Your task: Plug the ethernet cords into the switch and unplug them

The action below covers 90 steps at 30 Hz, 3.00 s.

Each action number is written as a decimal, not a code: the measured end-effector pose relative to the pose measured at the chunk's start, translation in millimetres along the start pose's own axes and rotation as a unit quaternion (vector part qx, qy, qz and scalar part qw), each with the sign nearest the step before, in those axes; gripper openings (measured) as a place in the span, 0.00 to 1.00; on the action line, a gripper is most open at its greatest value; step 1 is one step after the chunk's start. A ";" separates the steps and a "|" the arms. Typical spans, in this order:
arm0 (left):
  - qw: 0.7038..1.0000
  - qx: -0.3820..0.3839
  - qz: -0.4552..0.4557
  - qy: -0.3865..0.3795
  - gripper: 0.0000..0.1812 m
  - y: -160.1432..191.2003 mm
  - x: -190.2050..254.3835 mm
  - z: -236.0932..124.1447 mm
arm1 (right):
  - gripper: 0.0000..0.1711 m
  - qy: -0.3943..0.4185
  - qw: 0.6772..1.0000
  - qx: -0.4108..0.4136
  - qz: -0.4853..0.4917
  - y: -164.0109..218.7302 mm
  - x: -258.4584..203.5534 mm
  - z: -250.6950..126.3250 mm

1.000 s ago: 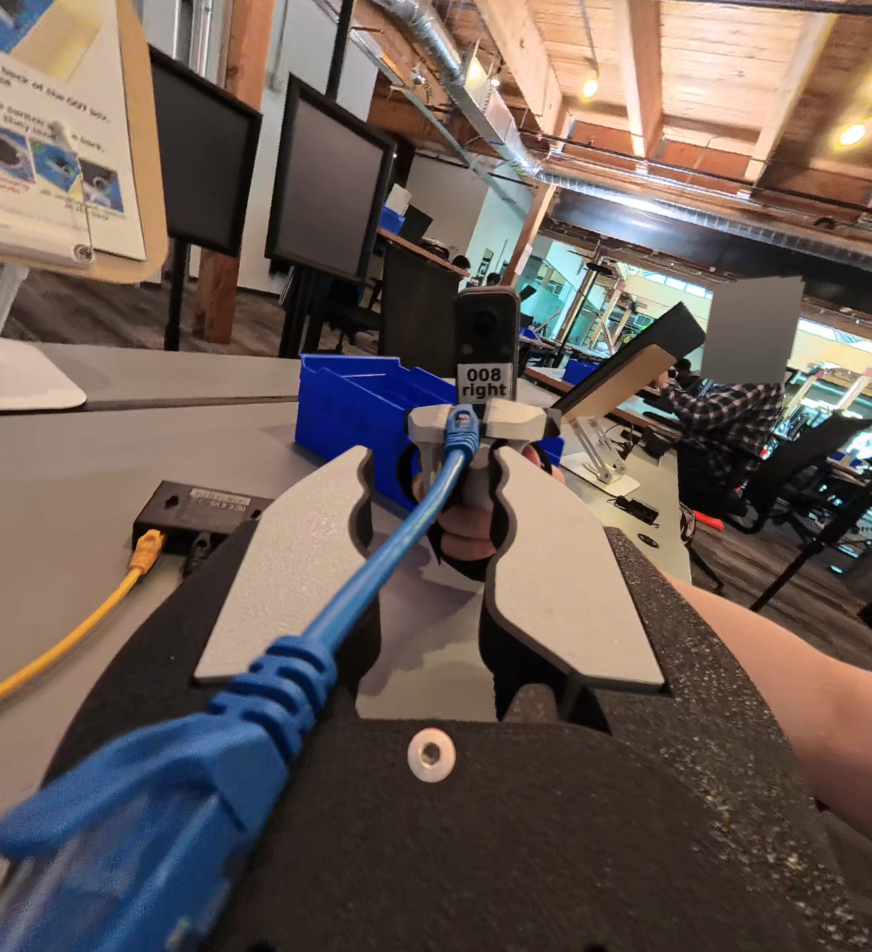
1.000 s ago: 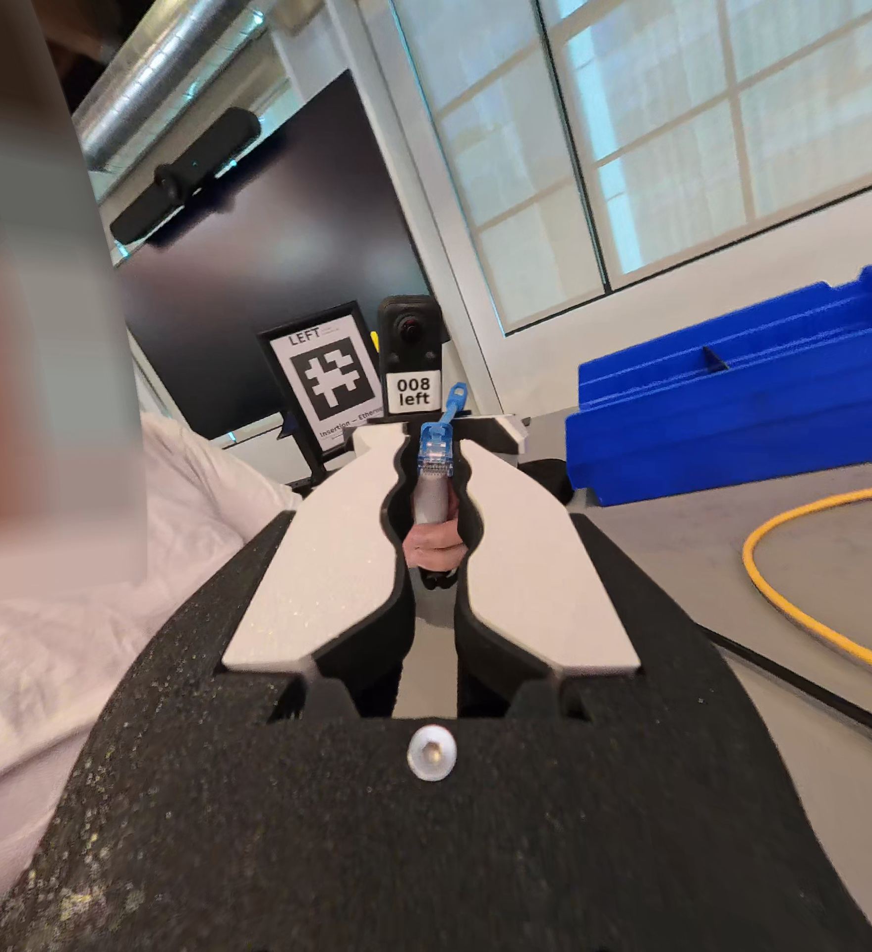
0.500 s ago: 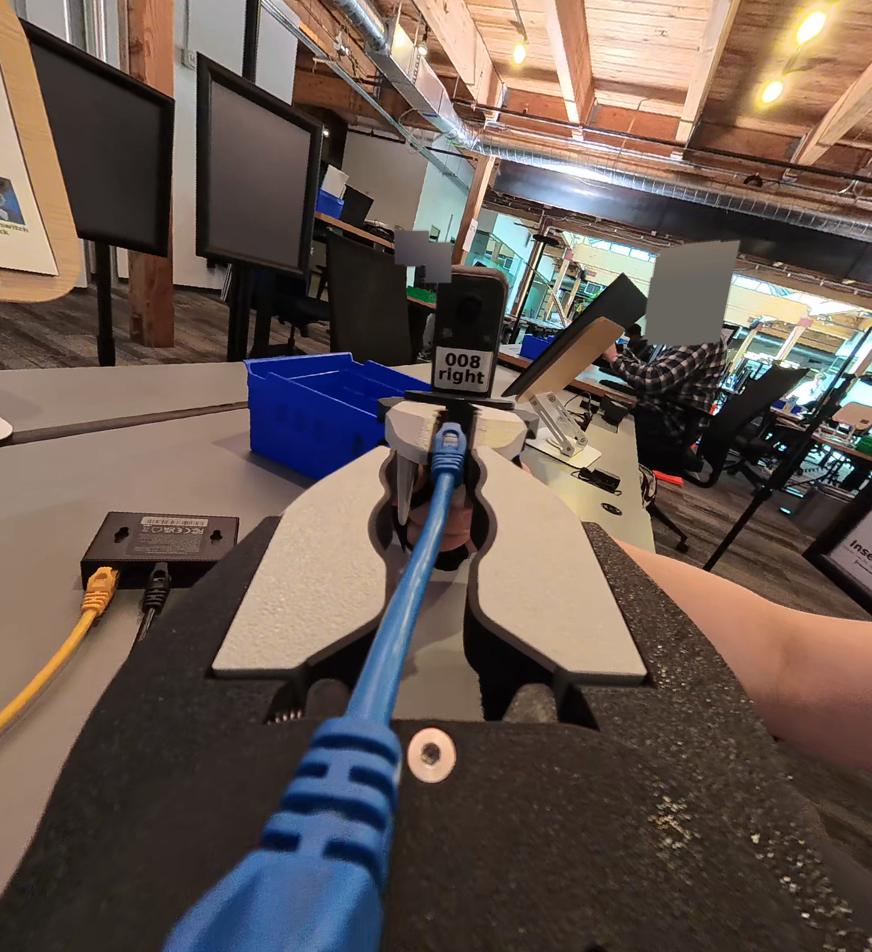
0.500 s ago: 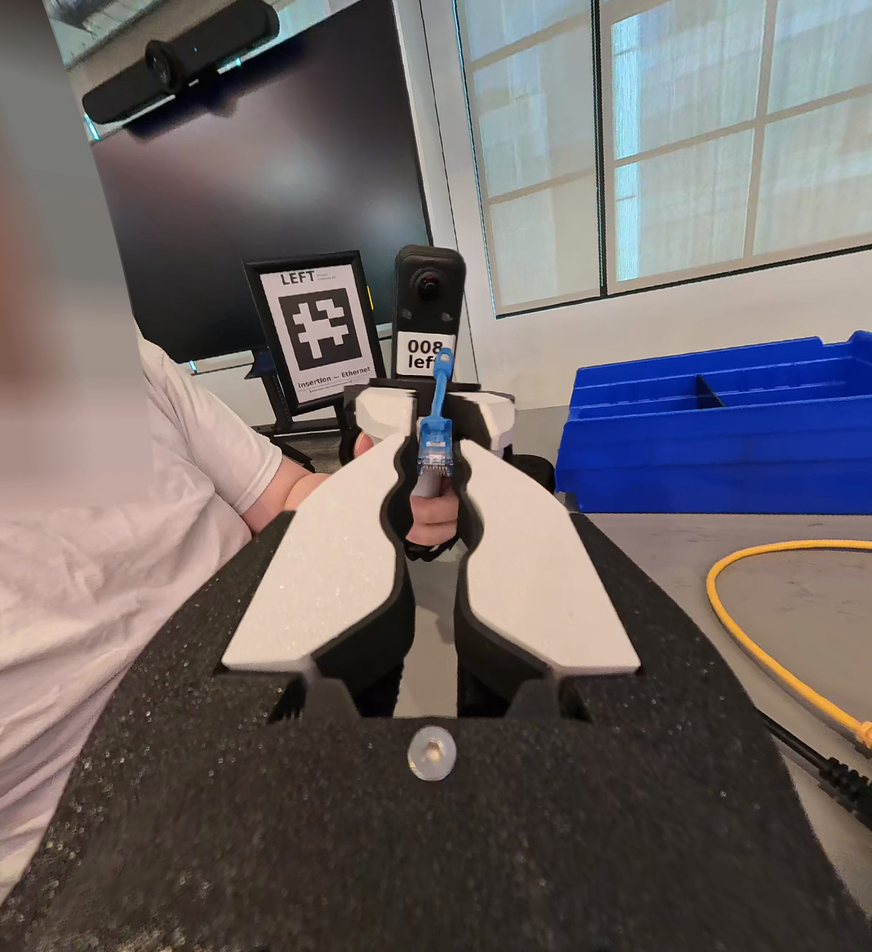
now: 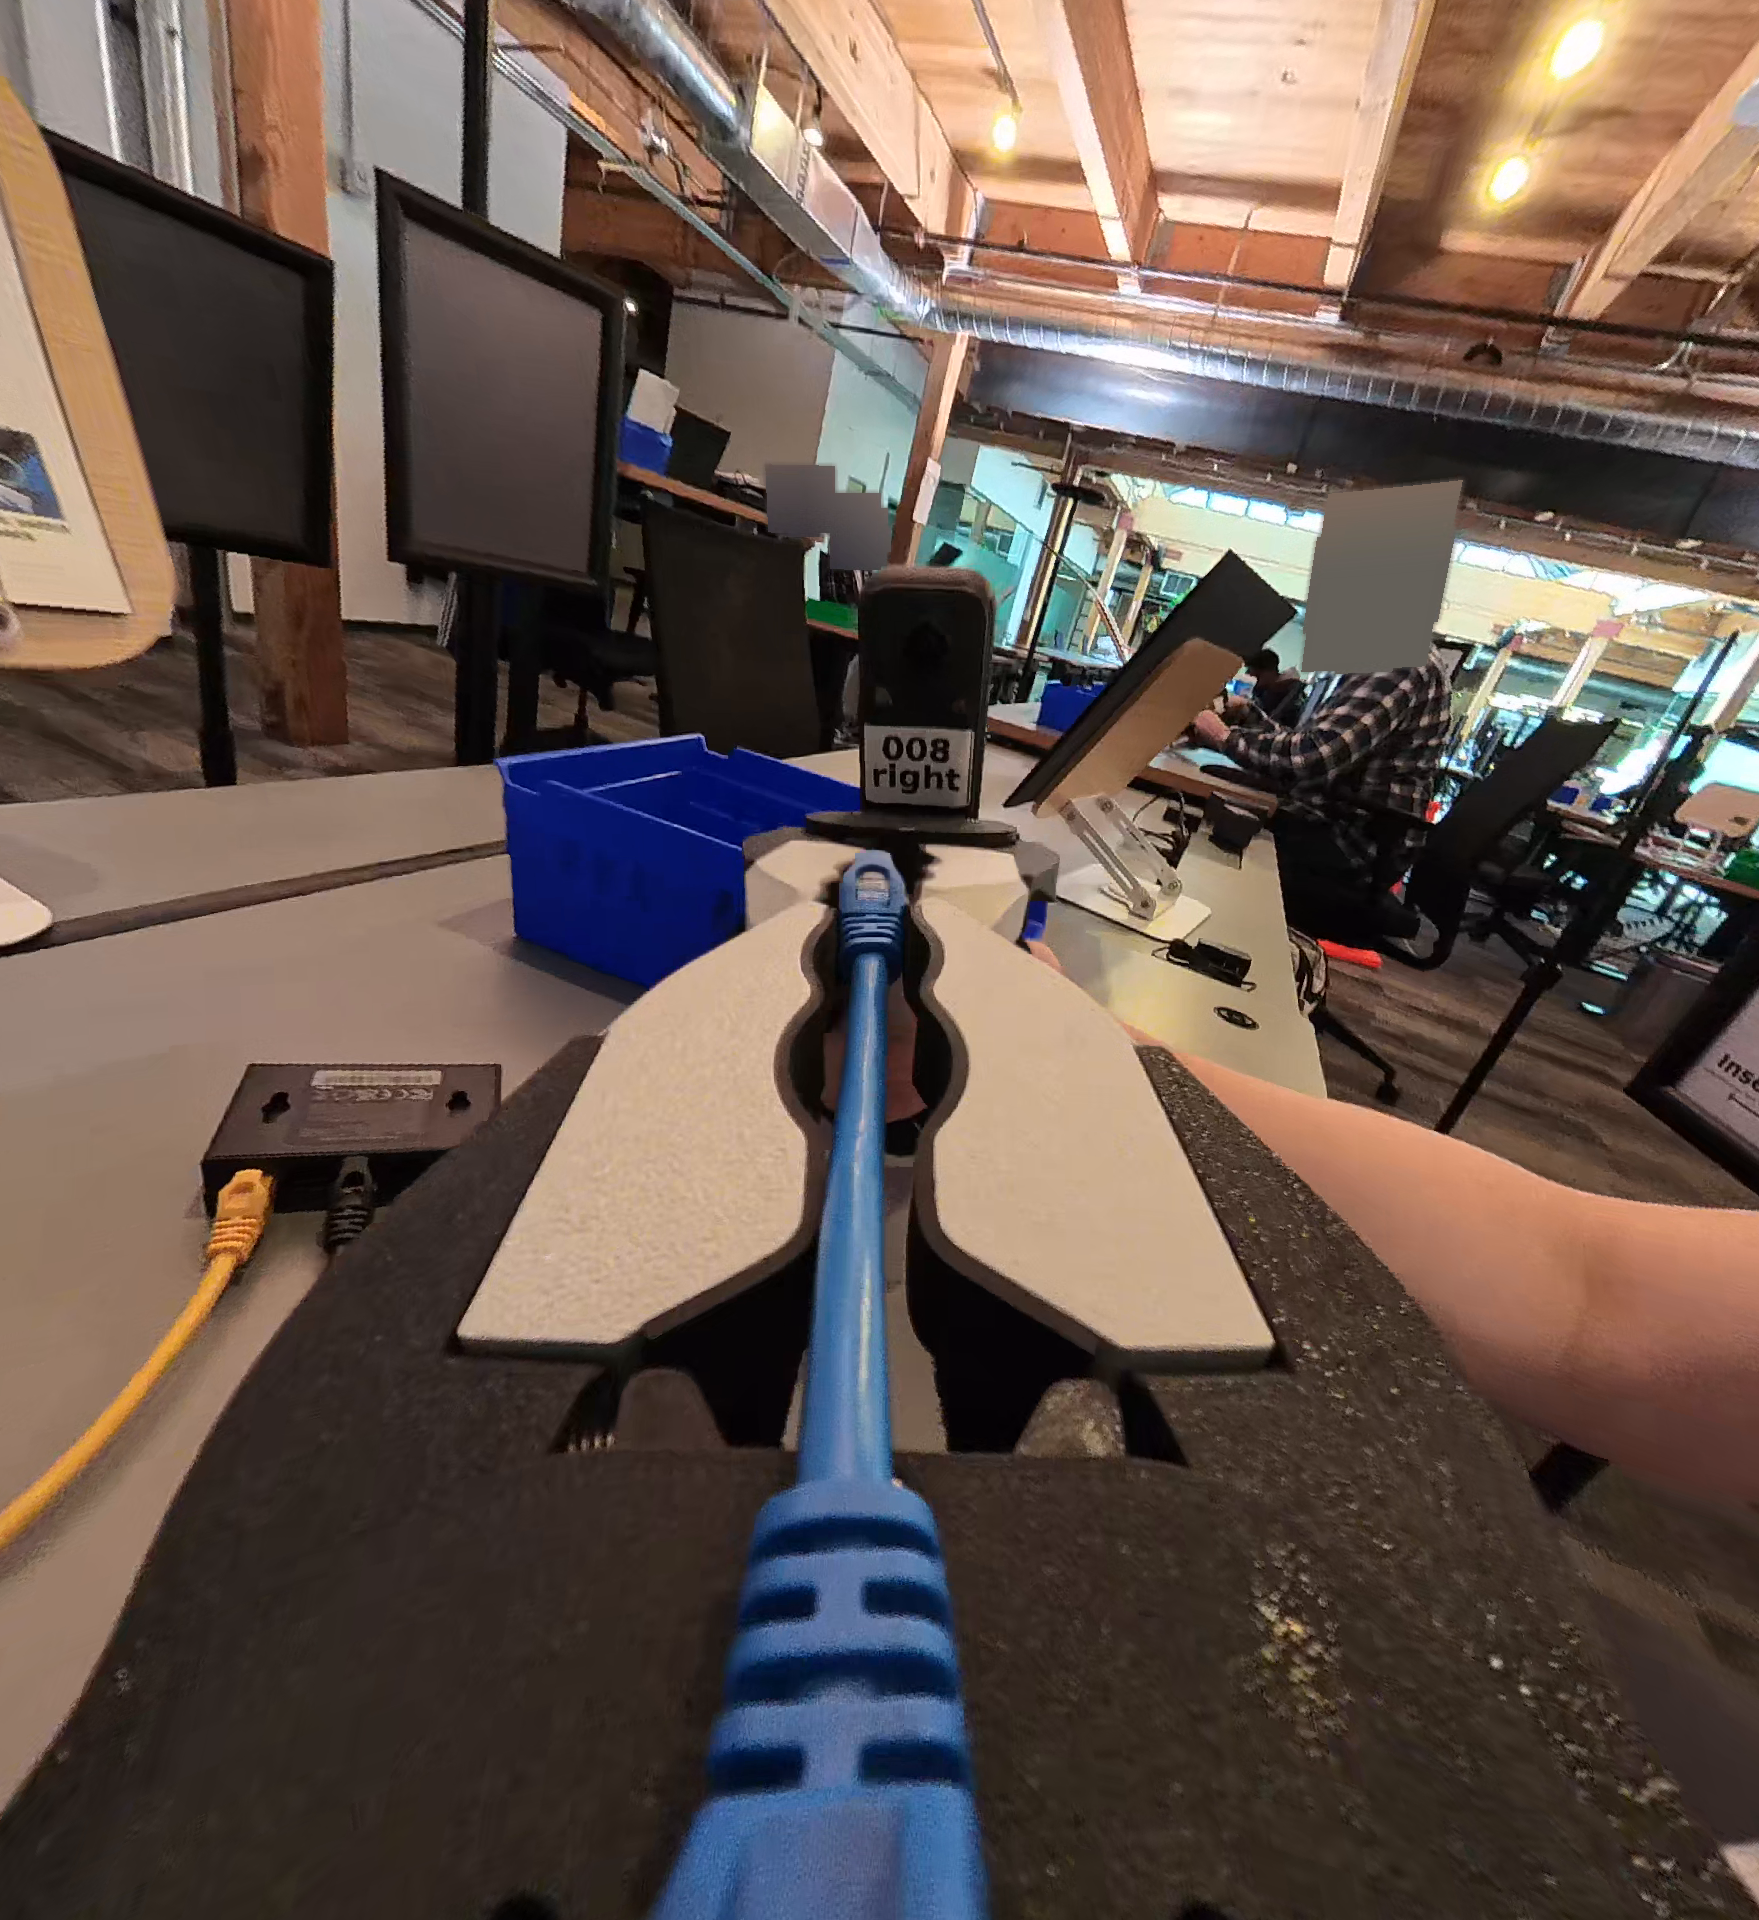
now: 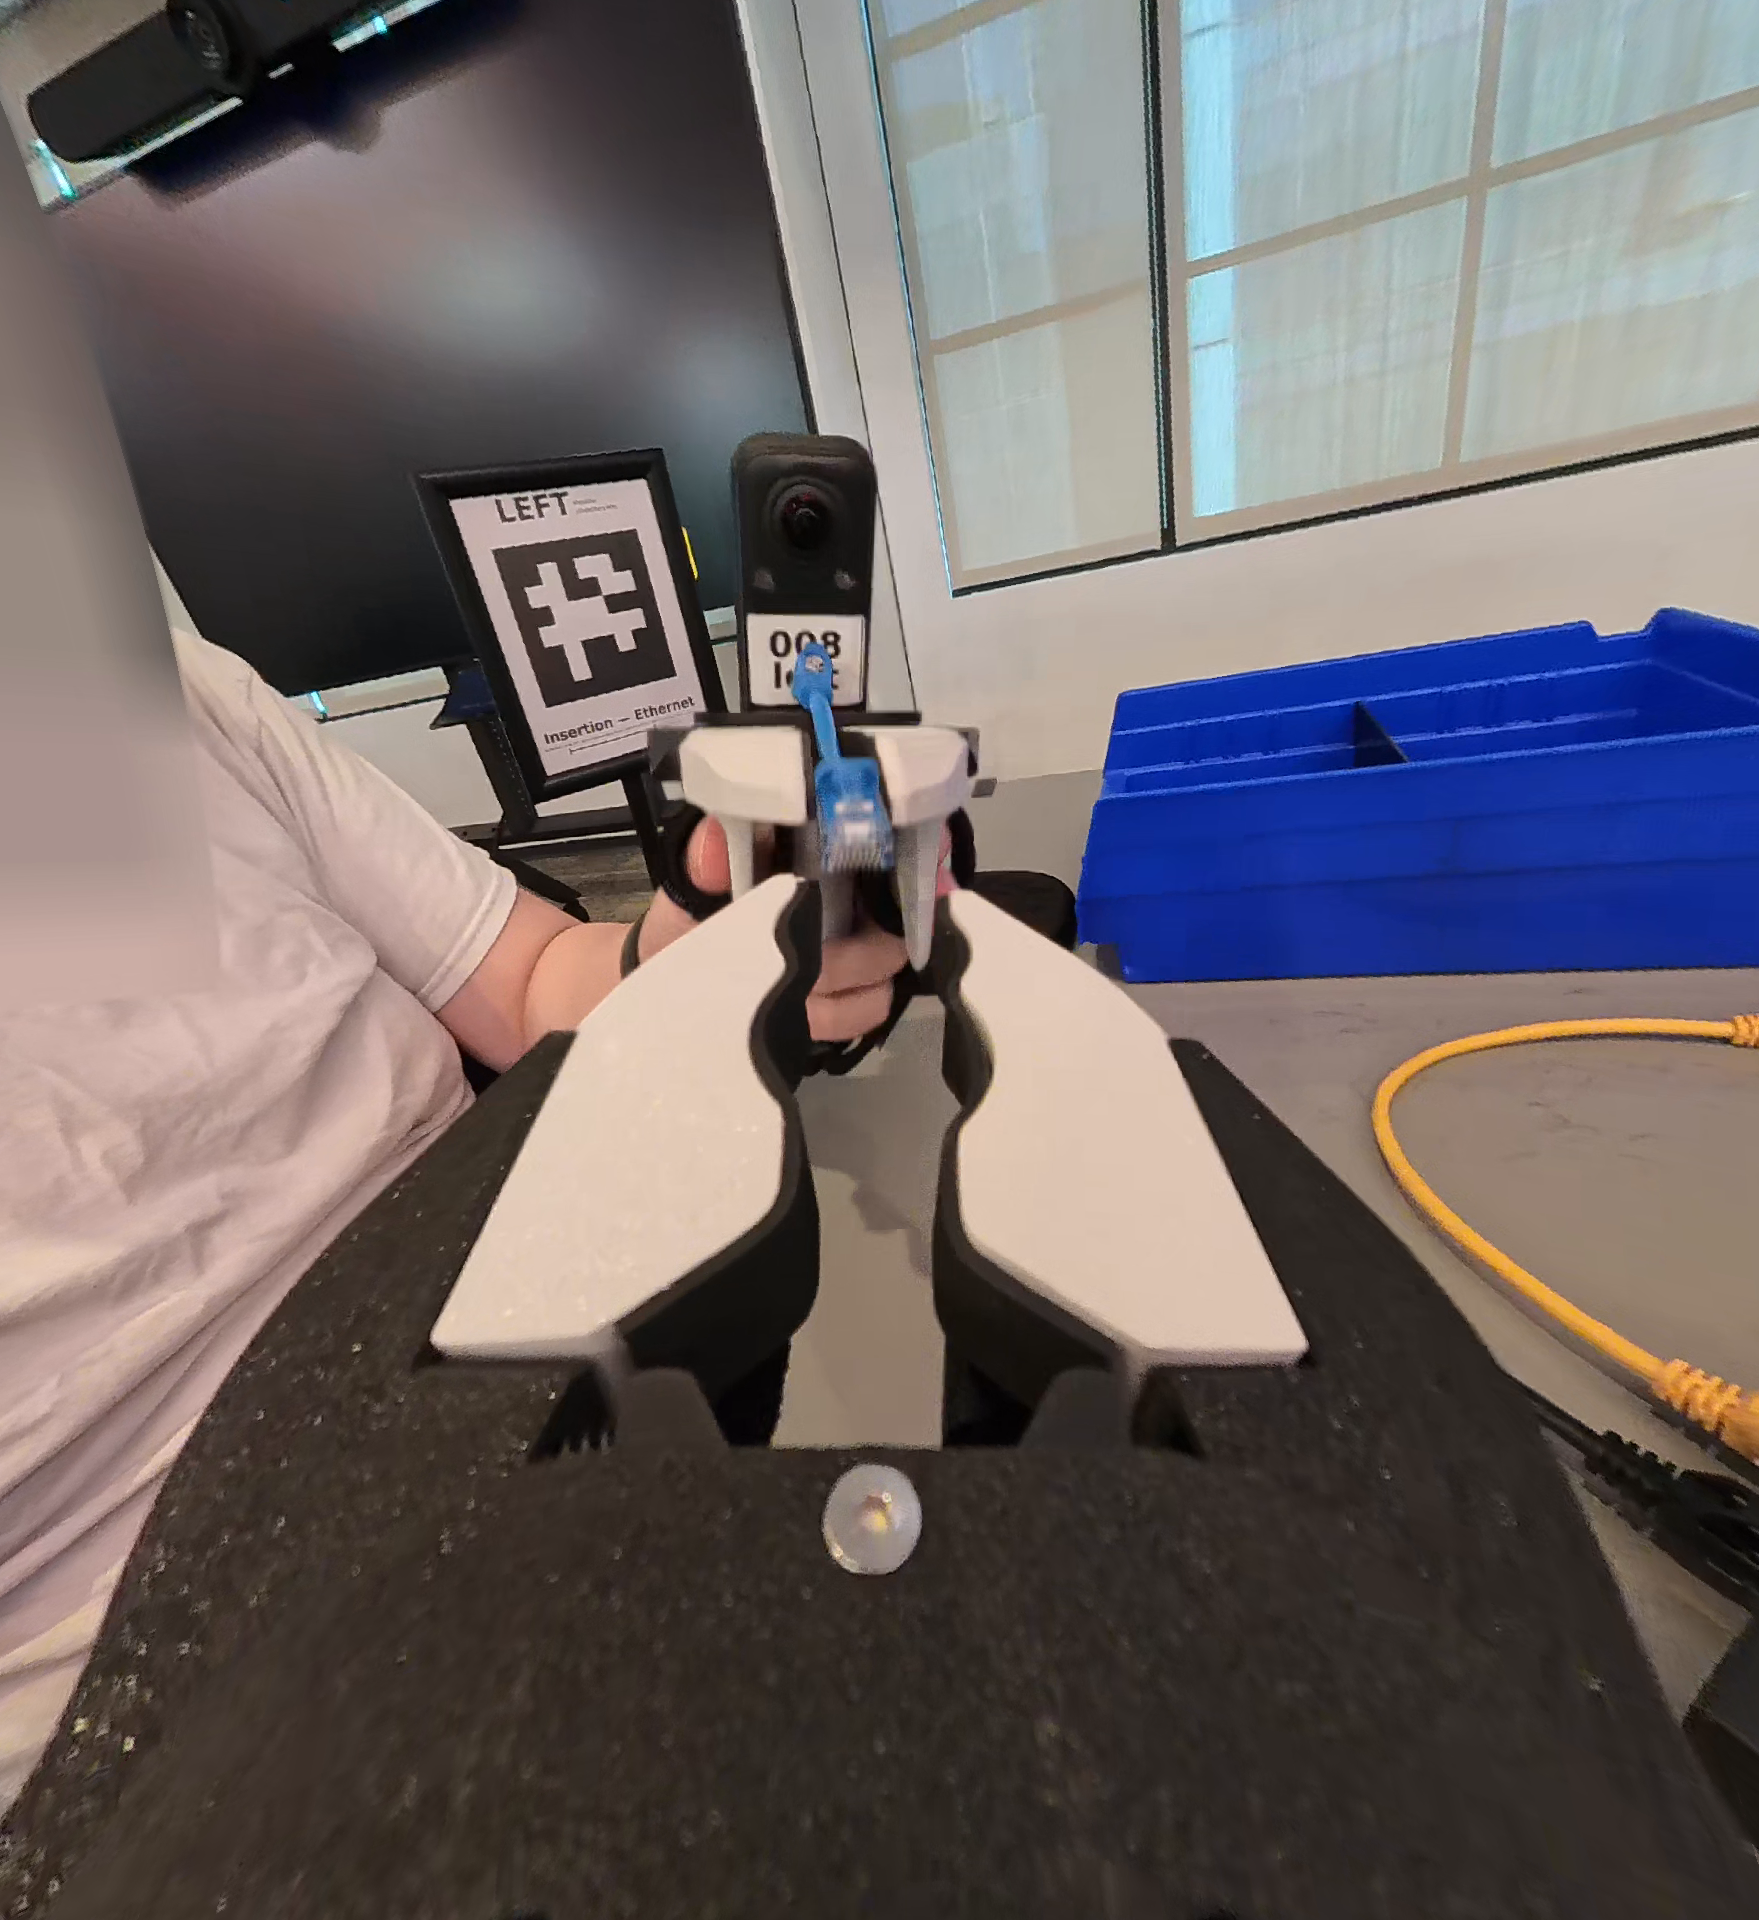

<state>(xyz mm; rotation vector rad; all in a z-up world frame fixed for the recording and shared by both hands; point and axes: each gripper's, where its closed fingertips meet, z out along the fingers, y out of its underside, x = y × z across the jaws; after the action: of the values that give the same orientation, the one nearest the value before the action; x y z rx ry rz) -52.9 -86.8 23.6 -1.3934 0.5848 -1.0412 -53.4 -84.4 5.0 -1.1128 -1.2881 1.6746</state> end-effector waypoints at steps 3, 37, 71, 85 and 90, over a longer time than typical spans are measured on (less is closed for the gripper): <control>1.000 0.001 0.003 -0.005 0.06 -2.3 -4.2 -4.3 | 0.12 -0.003 1.000 0.009 0.003 -1.7 -0.6 0.0; 0.982 0.004 0.082 -0.172 0.06 -4.5 -62.2 -41.6 | 0.45 0.525 0.787 -0.322 0.046 116.4 168.7 -106.2; 0.980 -0.078 0.046 -0.179 0.06 29.7 -68.2 -34.0 | 0.35 0.452 0.827 -0.228 0.246 110.8 152.8 -86.2; 0.975 -0.102 0.086 -0.176 0.06 37.4 -58.4 -26.7 | 0.35 0.334 0.825 -0.113 0.441 102.7 126.9 -69.1; 0.976 -0.103 0.090 -0.169 0.06 38.6 -55.6 -24.5 | 0.35 0.346 0.821 -0.157 0.426 102.8 122.3 -72.3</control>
<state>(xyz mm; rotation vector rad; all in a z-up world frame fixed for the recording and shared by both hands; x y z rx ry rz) -90.4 -56.9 -30.2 -1.6245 0.5641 -0.5924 -33.7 28.5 -127.8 -2.4781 -0.5871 1.3482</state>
